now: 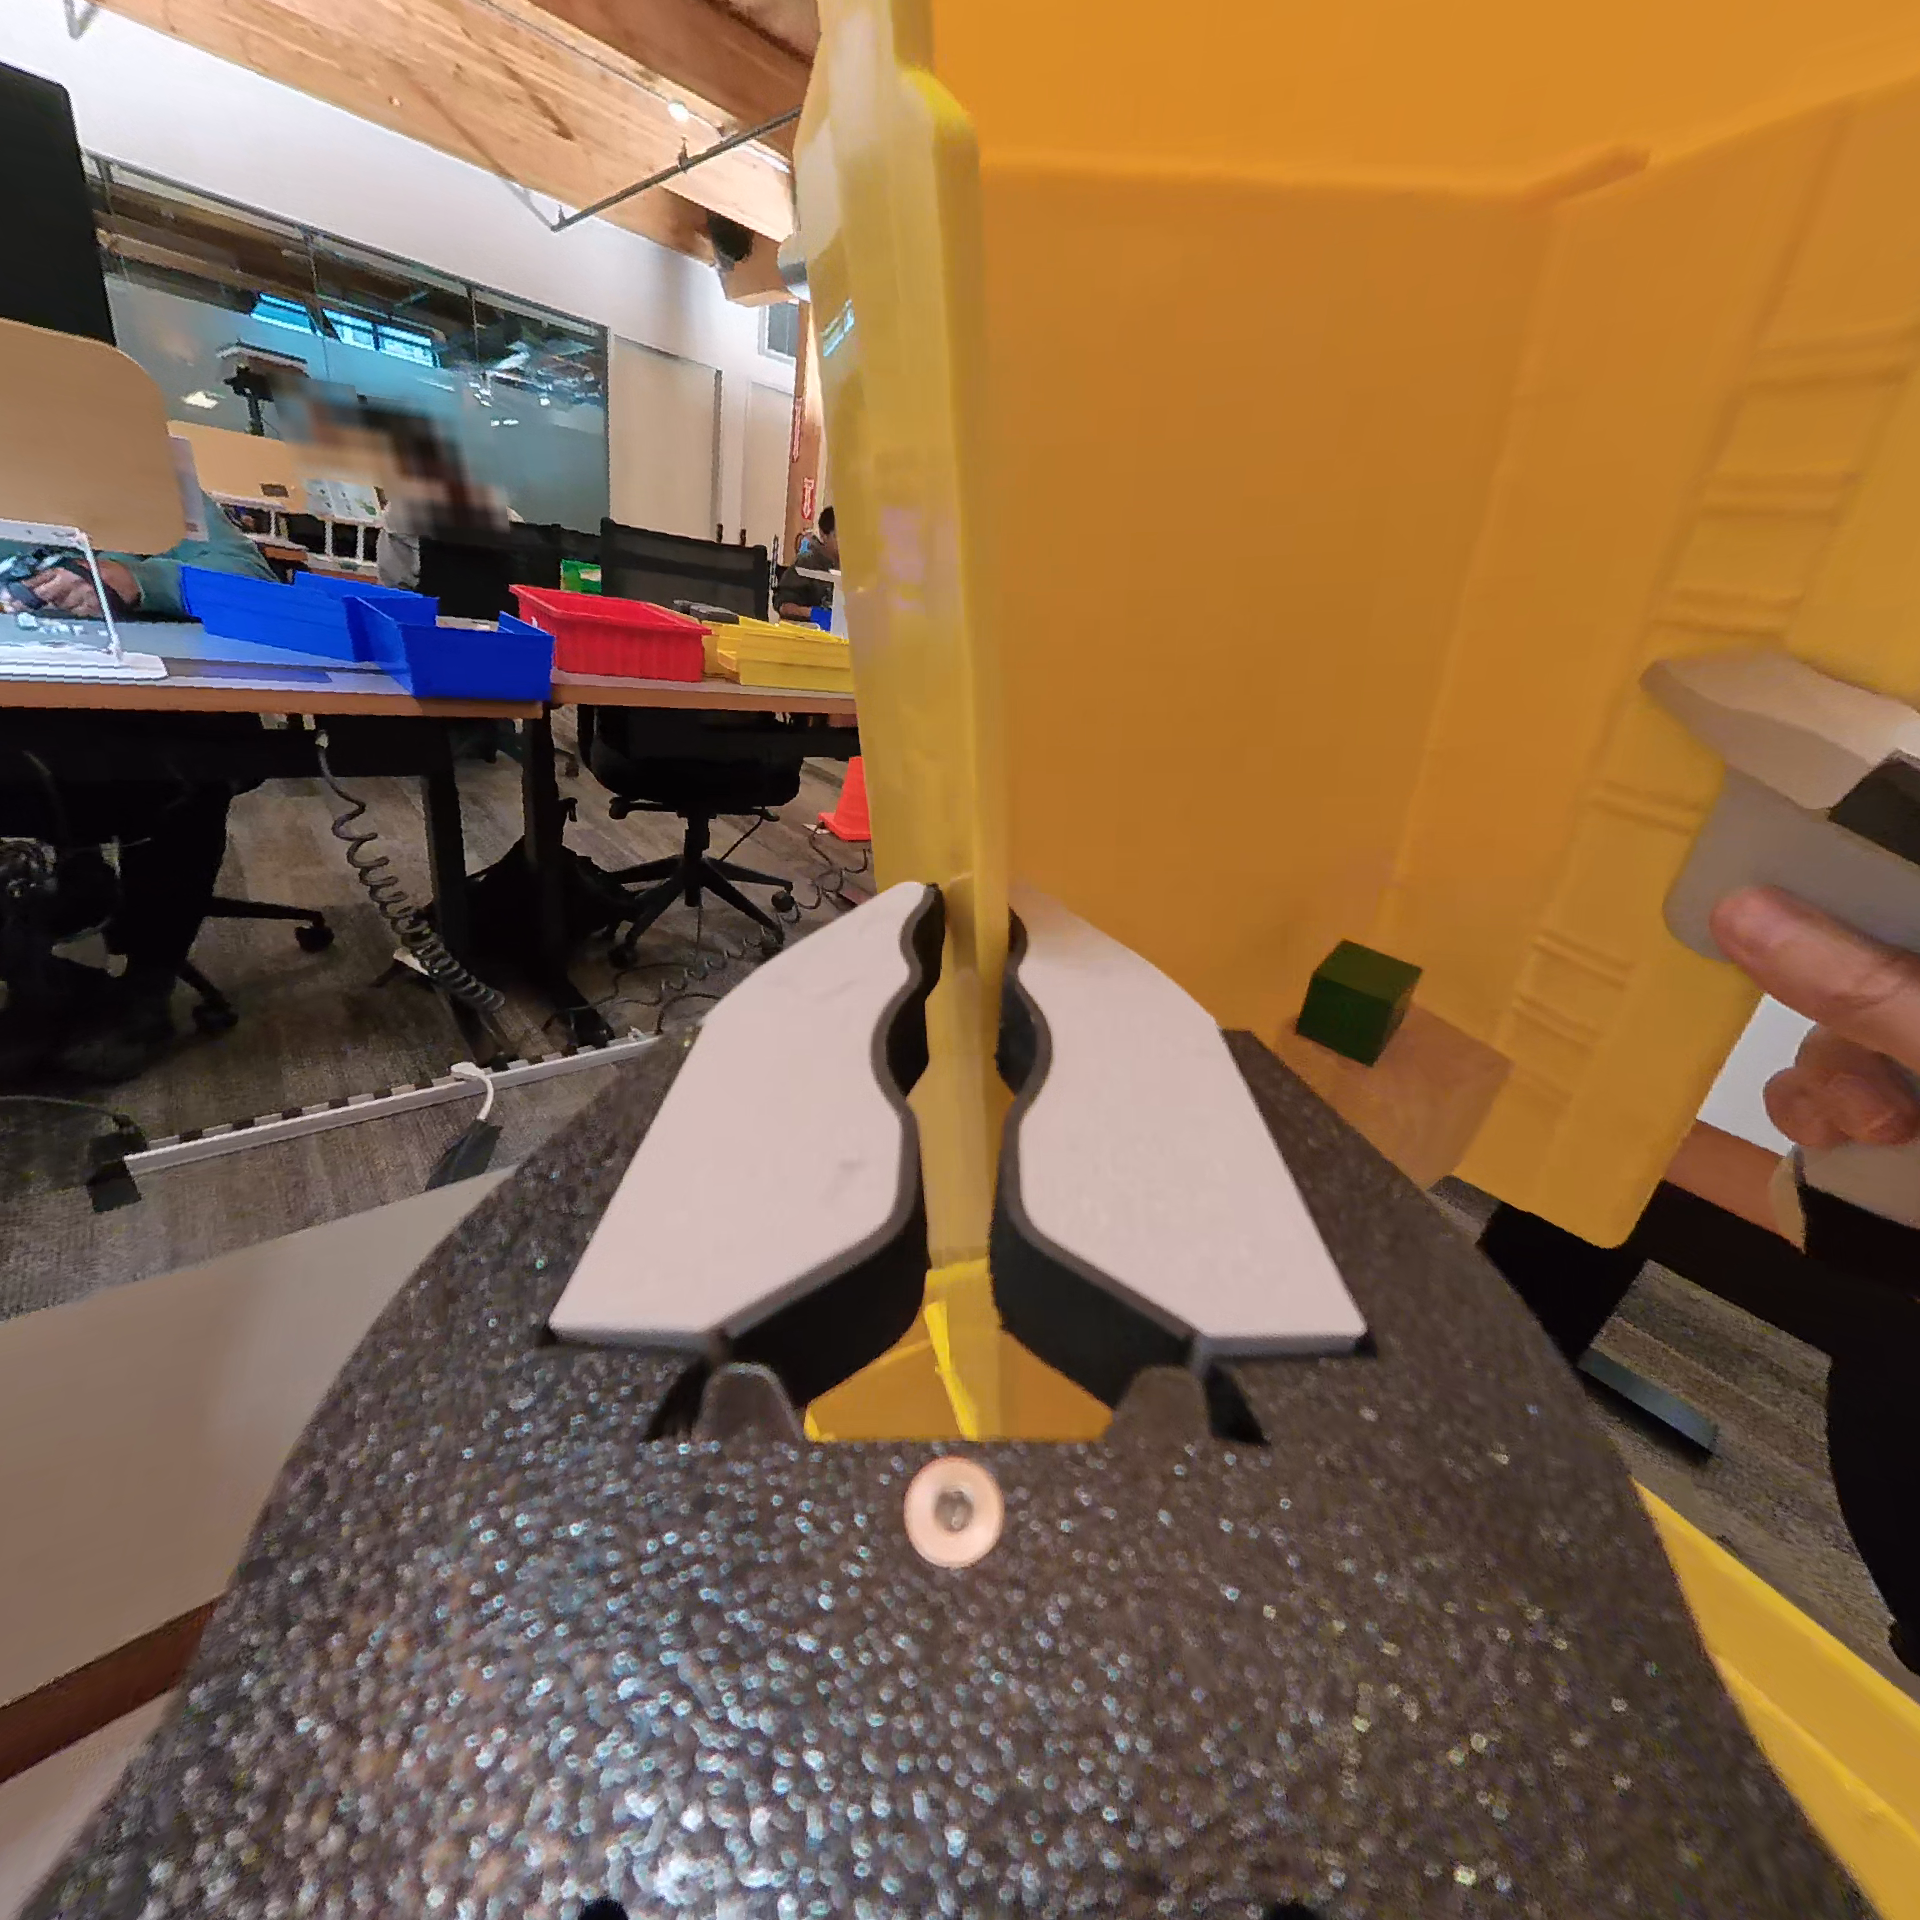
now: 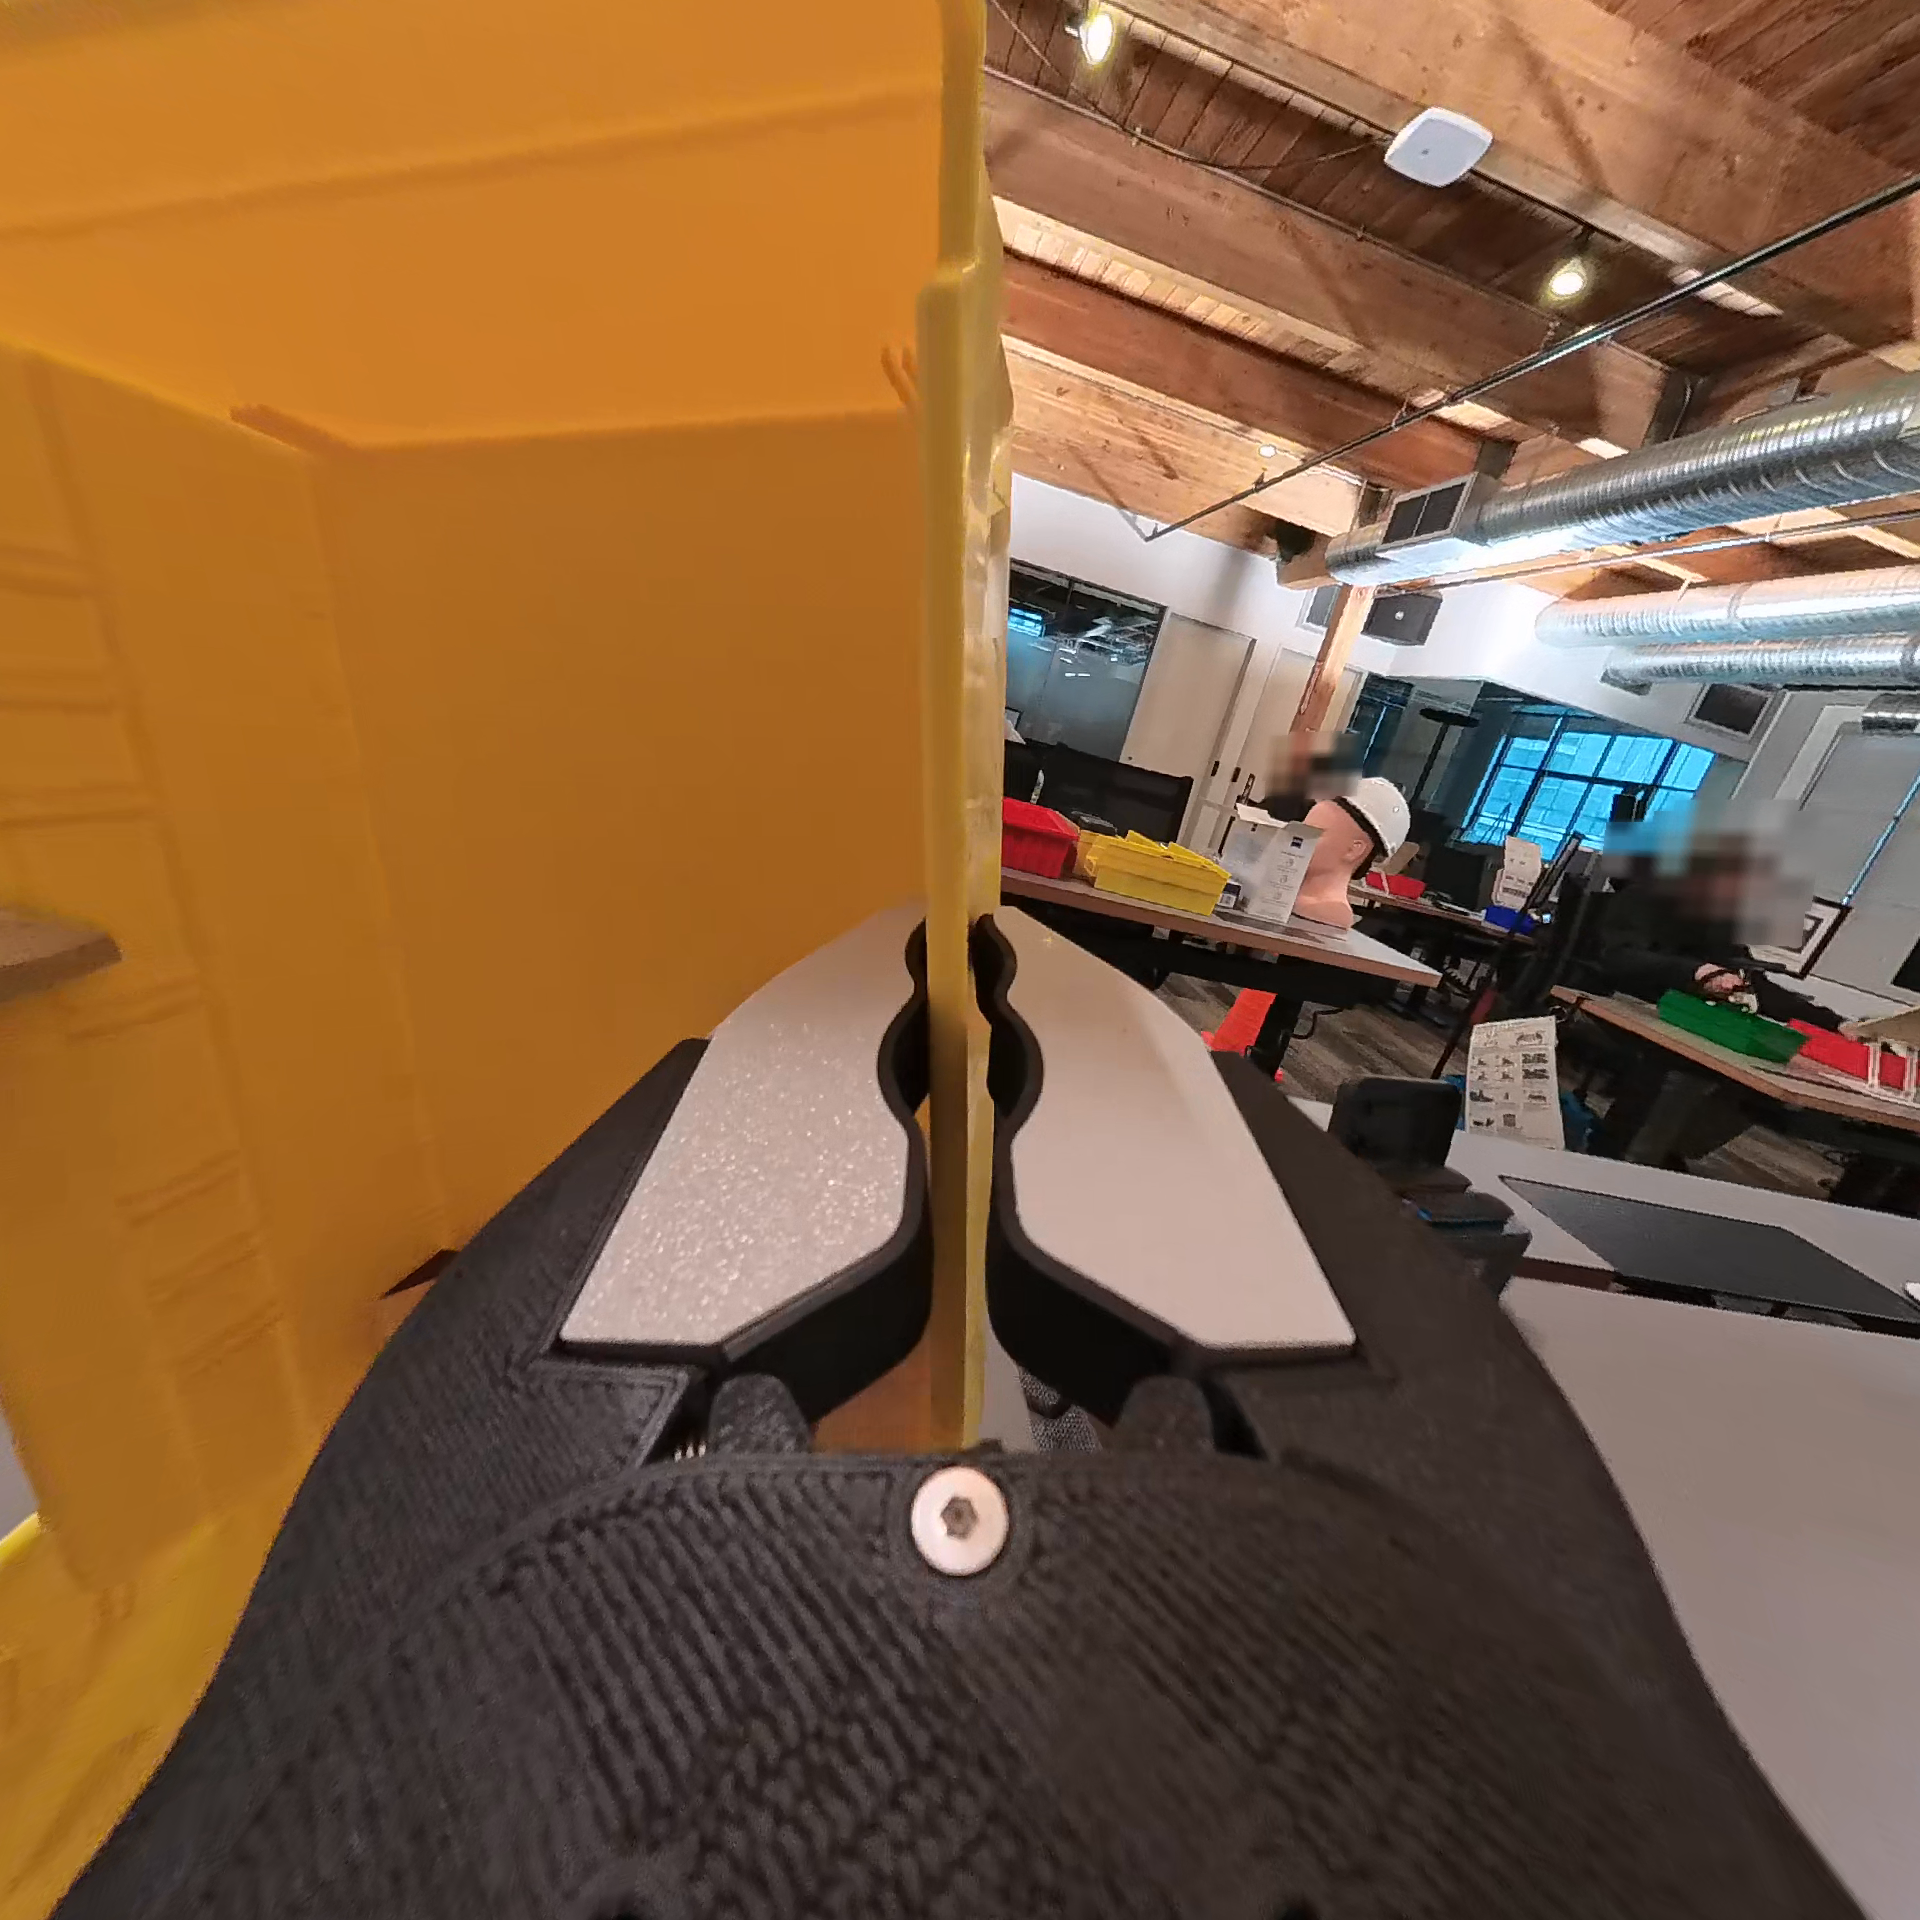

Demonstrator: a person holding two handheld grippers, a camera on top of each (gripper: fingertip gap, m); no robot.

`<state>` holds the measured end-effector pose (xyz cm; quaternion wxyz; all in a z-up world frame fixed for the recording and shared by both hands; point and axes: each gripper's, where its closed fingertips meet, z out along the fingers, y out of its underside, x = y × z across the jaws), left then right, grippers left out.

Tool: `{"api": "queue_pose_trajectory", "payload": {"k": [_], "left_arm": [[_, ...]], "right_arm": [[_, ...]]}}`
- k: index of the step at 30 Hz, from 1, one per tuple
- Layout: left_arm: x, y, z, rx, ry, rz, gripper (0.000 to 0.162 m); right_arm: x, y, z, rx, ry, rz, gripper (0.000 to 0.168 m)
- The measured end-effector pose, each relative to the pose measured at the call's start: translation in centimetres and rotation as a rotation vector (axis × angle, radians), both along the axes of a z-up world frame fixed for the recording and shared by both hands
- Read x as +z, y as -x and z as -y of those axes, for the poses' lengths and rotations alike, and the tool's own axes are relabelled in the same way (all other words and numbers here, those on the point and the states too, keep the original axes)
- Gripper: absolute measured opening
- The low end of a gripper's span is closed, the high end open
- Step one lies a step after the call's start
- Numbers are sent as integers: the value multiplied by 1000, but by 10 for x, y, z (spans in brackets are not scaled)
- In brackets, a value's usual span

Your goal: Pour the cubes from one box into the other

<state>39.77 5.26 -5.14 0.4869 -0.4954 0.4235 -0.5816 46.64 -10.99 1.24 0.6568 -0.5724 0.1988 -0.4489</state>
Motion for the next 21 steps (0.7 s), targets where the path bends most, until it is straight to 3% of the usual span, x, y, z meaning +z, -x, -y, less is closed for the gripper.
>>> {"api": "queue_pose_trajectory", "payload": {"k": [21], "left_arm": [[18, 12, 8, -28, -53, 74, 7]], "right_arm": [[22, 22, 12, -22, -55, 133, 6]]}}
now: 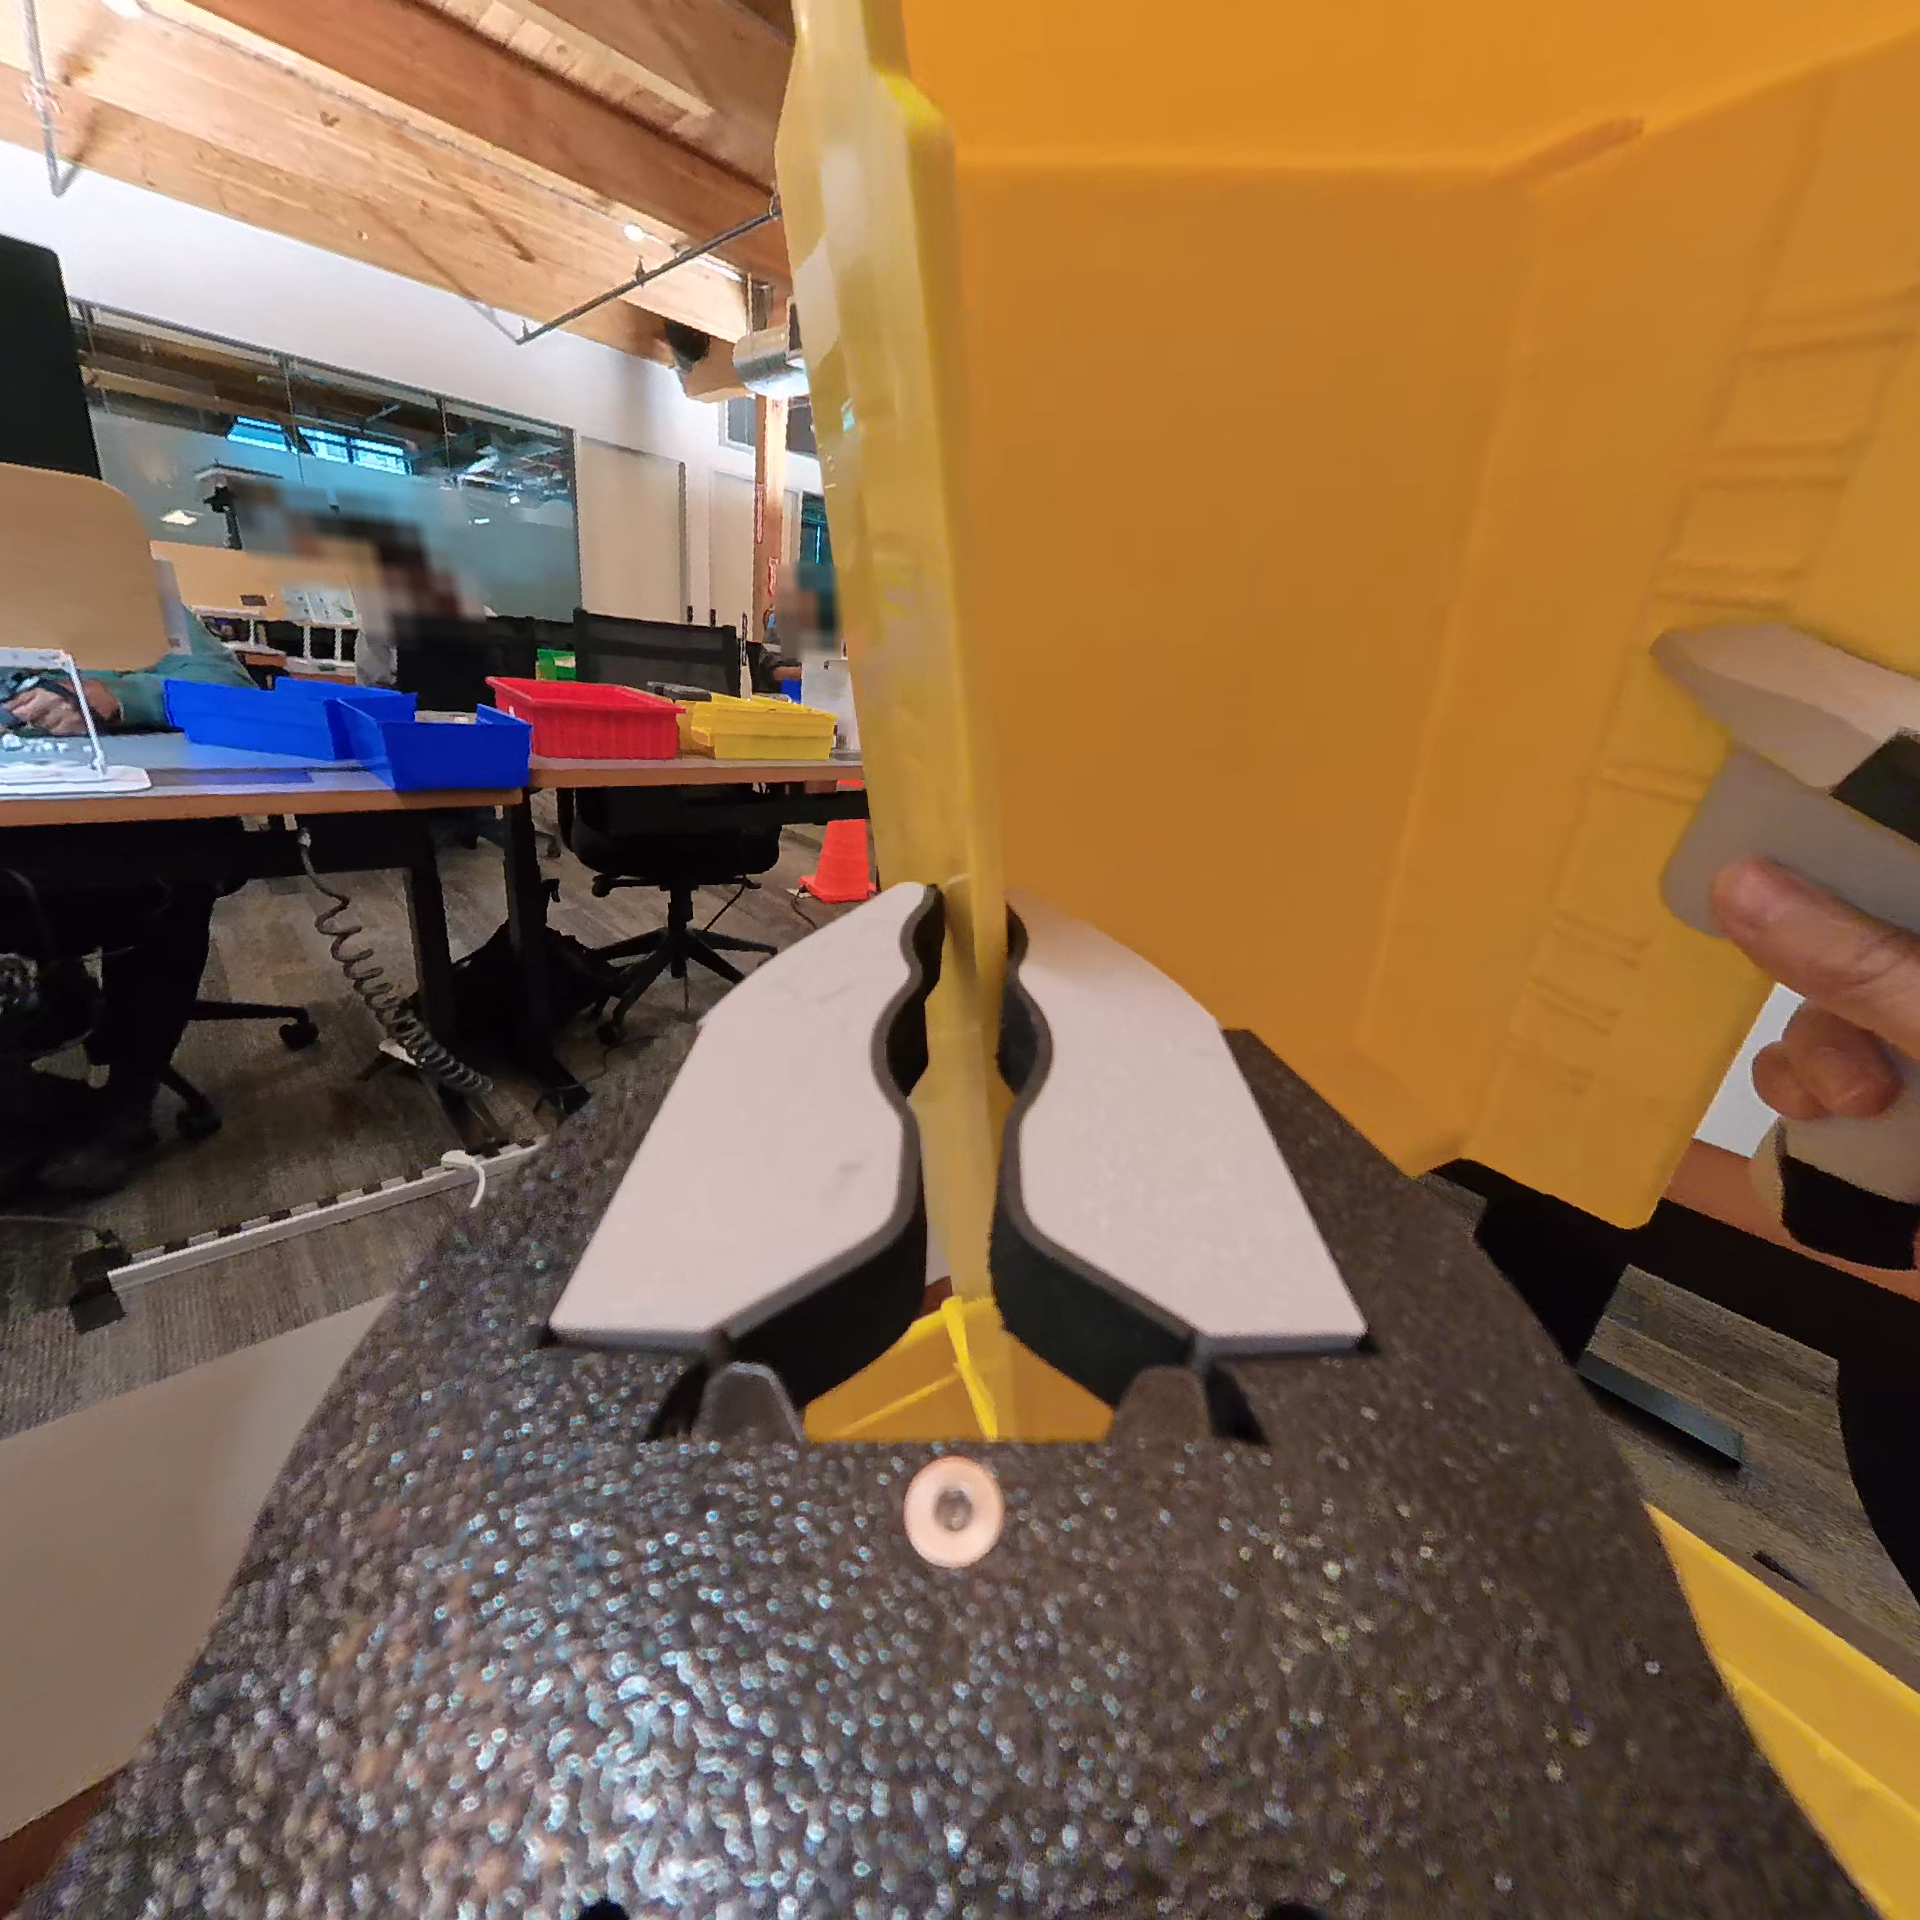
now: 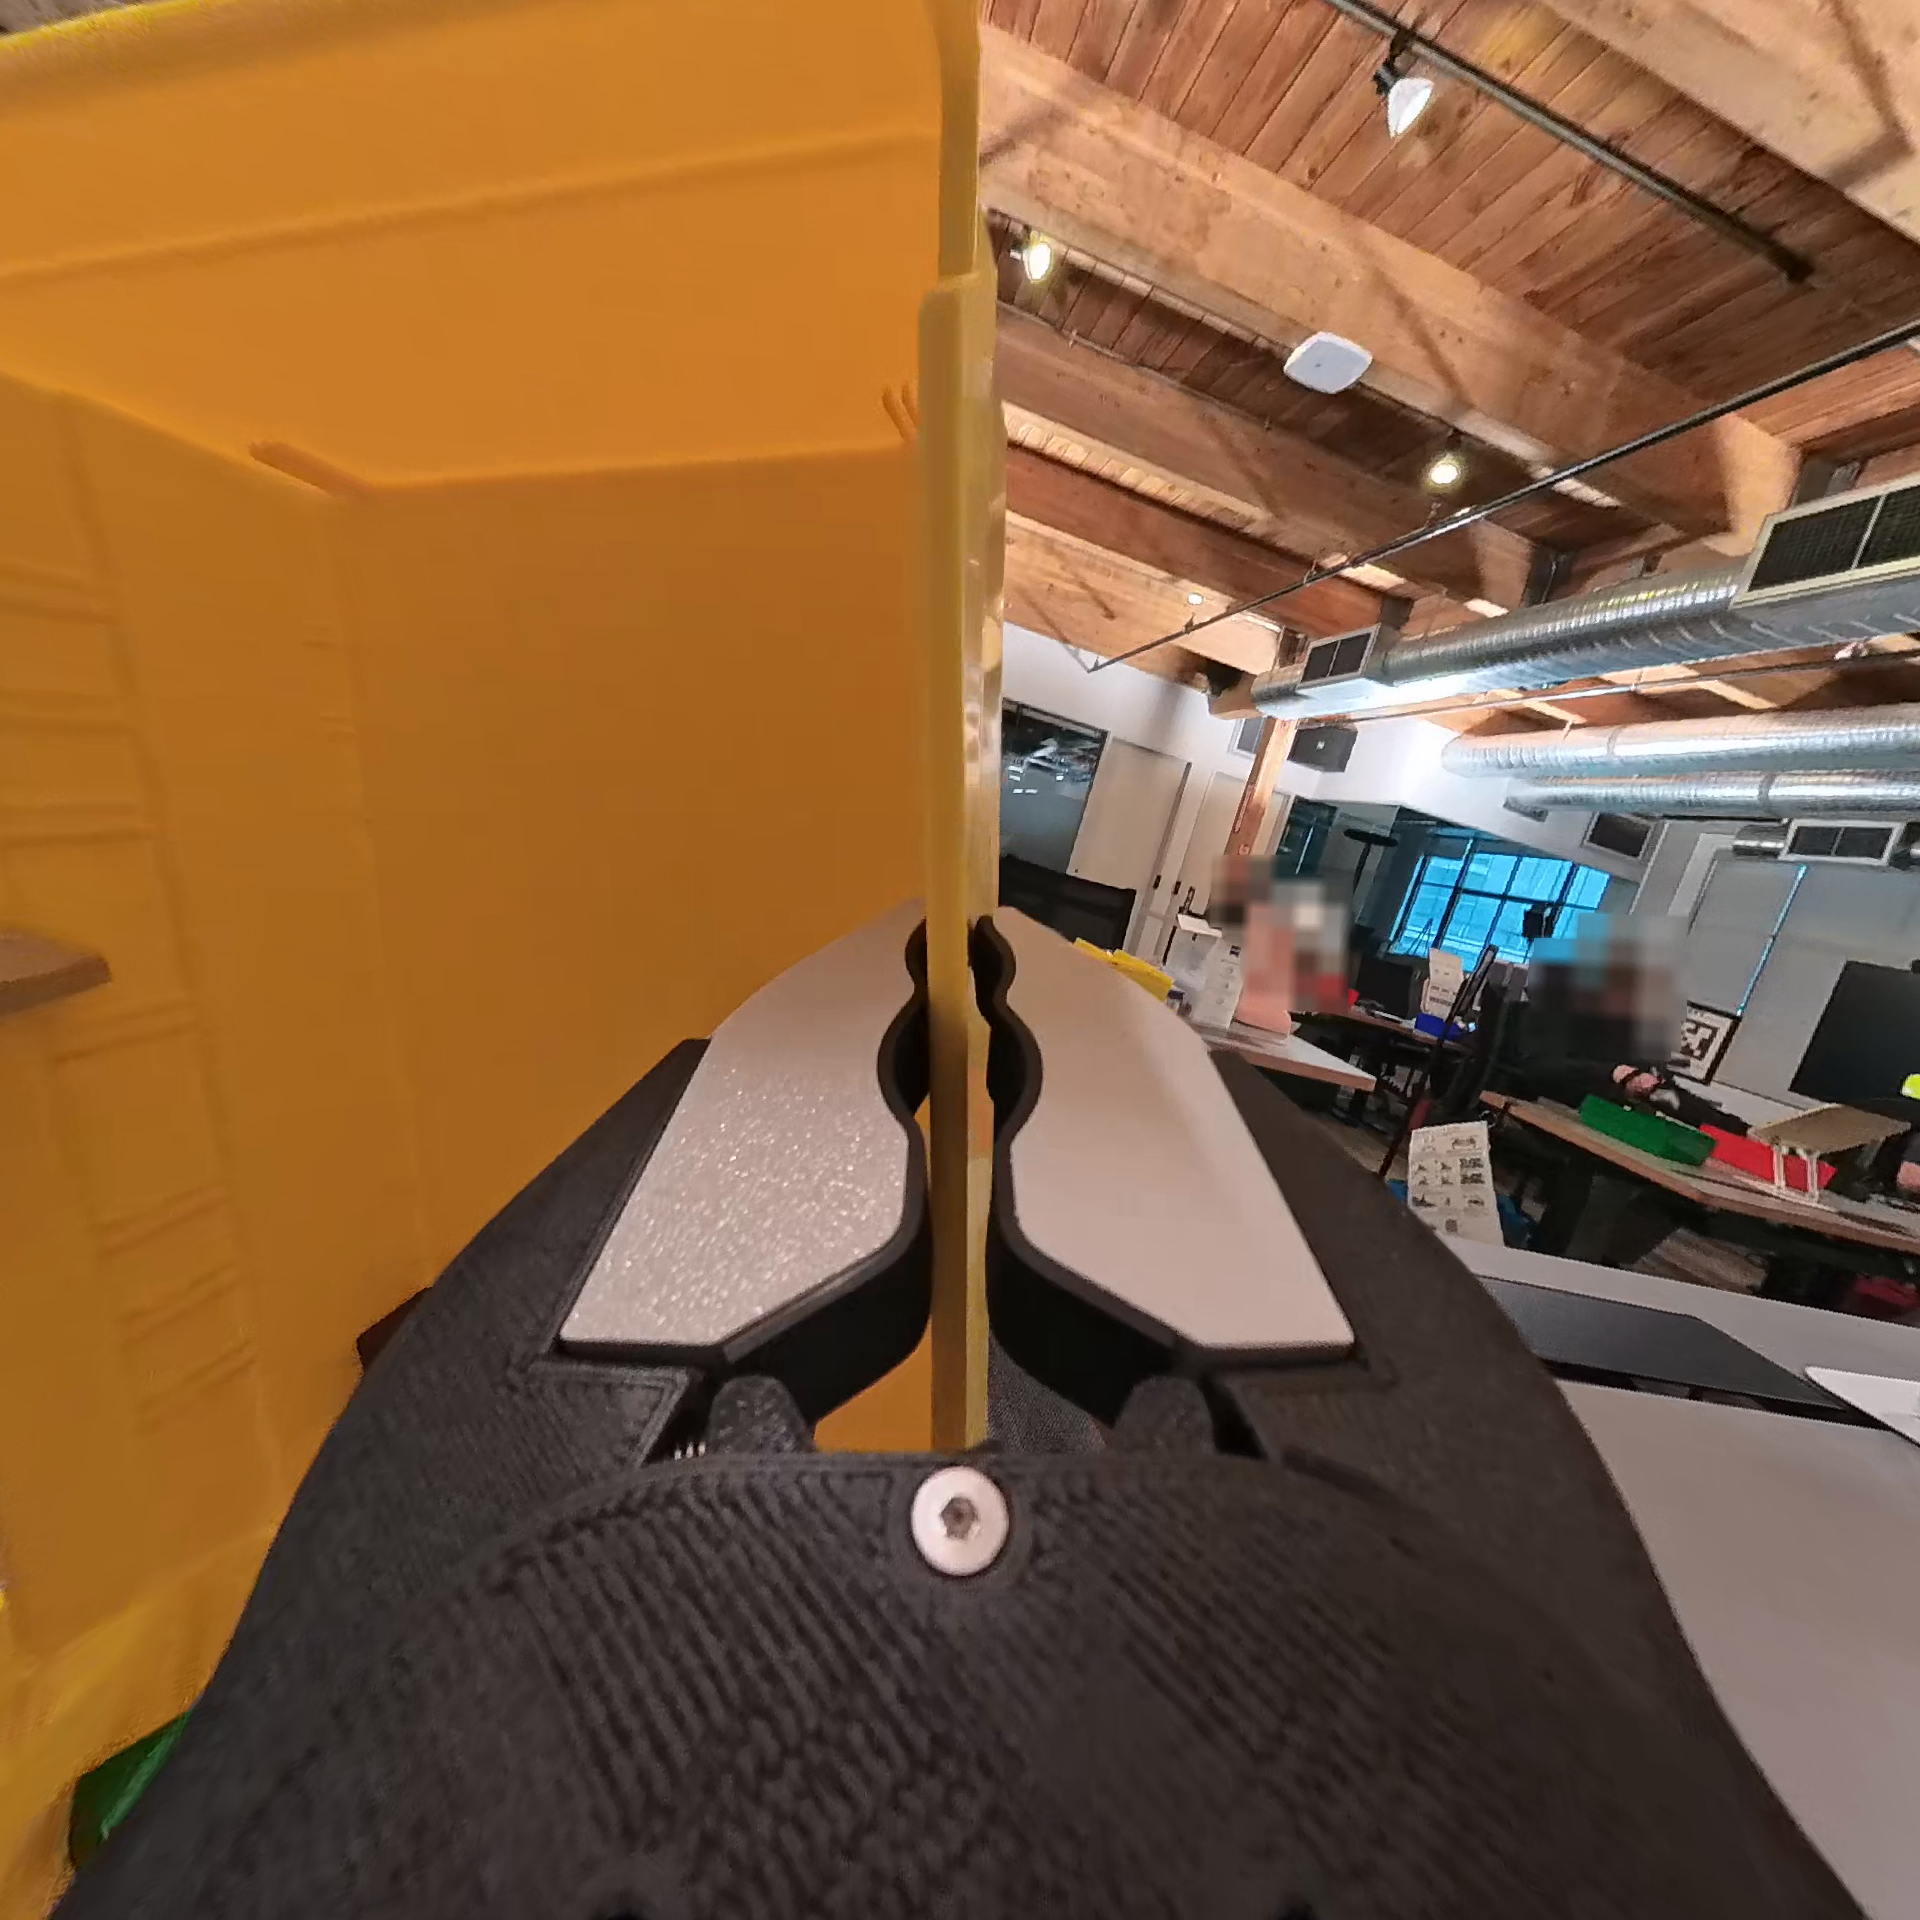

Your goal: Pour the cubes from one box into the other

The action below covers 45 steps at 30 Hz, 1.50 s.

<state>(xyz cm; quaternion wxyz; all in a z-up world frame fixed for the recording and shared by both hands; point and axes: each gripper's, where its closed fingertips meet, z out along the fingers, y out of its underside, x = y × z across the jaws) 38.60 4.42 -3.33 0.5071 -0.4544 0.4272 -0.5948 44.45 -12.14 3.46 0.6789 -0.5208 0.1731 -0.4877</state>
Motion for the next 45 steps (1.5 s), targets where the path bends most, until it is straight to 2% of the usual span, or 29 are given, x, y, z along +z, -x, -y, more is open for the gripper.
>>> {"api": "queue_pose_trajectory", "payload": {"k": [6, 19, 30, 41, 45], "left_arm": [[9, 10, 2, 0, -16, 50, 7], [11, 16, 5, -4, -49, 25, 6], [49, 33, 11, 16, -125, 135, 6], [51, 33, 12, 4, -126, 130, 6], [38, 30, 11, 22, -162, 35, 6]], "right_arm": [[9, 16, 5, -7, -47, 73, 6], [1, 23, 12, -32, -79, 46, 5], [28, 40, 22, -19, -154, 118, 5], [25, 40, 23, -6, -185, 104, 5], [15, 34, 21, -34, -108, 44, 5]]}}
